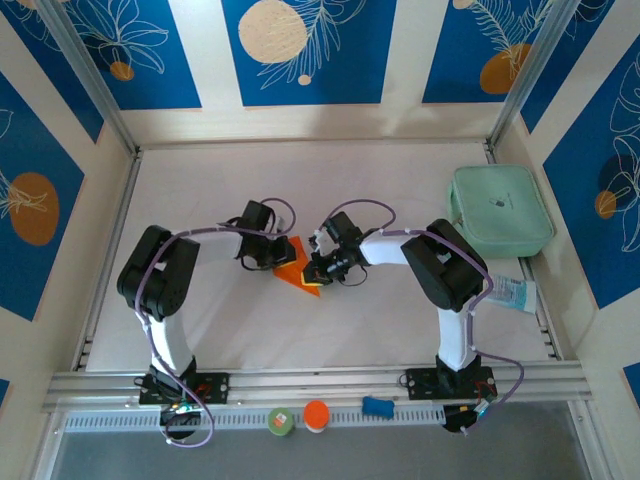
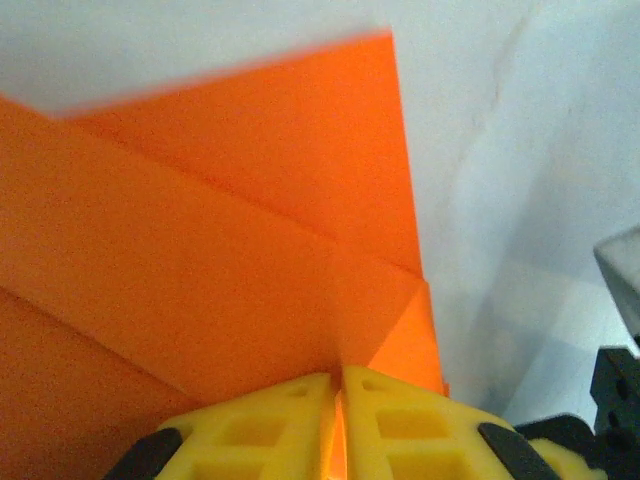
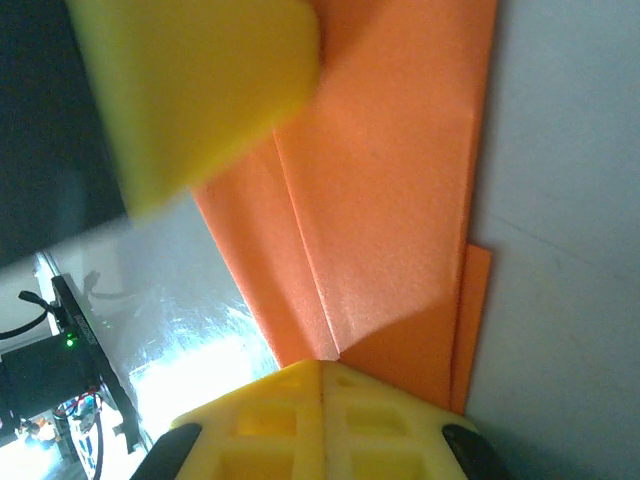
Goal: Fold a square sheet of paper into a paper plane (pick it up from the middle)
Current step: Fourth fold the wing at the center of the table.
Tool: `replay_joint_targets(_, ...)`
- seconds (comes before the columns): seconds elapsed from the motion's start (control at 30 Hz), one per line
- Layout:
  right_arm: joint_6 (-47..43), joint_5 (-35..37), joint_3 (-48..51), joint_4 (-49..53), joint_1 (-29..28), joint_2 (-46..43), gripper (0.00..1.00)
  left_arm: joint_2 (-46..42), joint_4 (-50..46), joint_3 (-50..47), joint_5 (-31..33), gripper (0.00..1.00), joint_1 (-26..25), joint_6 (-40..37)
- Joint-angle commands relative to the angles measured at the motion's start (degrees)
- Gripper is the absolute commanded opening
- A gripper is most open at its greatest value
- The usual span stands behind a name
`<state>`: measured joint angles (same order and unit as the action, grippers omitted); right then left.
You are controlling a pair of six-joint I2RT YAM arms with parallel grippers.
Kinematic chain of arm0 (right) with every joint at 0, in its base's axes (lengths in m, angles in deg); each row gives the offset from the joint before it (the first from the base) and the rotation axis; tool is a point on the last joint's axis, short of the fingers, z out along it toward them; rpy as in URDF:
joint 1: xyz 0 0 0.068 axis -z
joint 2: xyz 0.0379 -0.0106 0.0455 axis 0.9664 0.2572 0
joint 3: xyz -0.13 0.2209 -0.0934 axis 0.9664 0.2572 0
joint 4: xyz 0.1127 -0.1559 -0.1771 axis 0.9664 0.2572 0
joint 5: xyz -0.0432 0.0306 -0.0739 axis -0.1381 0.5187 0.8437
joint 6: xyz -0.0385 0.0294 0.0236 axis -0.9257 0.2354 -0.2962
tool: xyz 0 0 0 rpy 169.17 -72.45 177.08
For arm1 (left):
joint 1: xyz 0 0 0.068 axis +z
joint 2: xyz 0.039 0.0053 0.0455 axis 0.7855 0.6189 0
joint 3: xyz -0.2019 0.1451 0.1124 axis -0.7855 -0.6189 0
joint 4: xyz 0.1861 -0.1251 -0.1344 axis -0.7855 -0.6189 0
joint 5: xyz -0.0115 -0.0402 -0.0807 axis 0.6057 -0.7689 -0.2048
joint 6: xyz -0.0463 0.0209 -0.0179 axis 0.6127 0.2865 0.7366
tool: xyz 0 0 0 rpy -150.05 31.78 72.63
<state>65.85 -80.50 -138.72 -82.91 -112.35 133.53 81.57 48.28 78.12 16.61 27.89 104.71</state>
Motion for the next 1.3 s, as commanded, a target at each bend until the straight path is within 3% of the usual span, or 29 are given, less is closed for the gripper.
replay_joint_targets(0.0,-1.32,9.31,6.30,13.45,0.16,5.64,0.01,3.39,-1.57,1.97,6.86,0.16,5.91,-4.08)
replay_joint_targets(0.37,-0.93,9.31,6.78,13.28,0.17,5.24,0.01,7.56,-4.31,8.70,6.91,0.16,12.17,-8.53)
replay_joint_targets(0.57,-1.01,9.31,6.09,13.58,0.19,4.93,0.01,4.32,-10.26,13.57,6.43,0.17,12.97,-13.15)
replay_joint_targets(0.67,-1.01,9.21,5.82,13.75,0.16,4.95,0.01,0.56,-9.98,12.55,3.72,0.18,12.76,-11.98)
replay_joint_targets(1.0,-0.33,9.05,5.15,13.75,-0.19,4.58,0.01,-7.23,2.55,0.86,-5.66,0.18,6.69,-1.28)
replay_joint_targets(1.27,-0.32,8.06,3.96,13.91,-0.10,4.09,0.01,-2.13,3.09,1.24,-4.29,0.16,1.24,1.19)
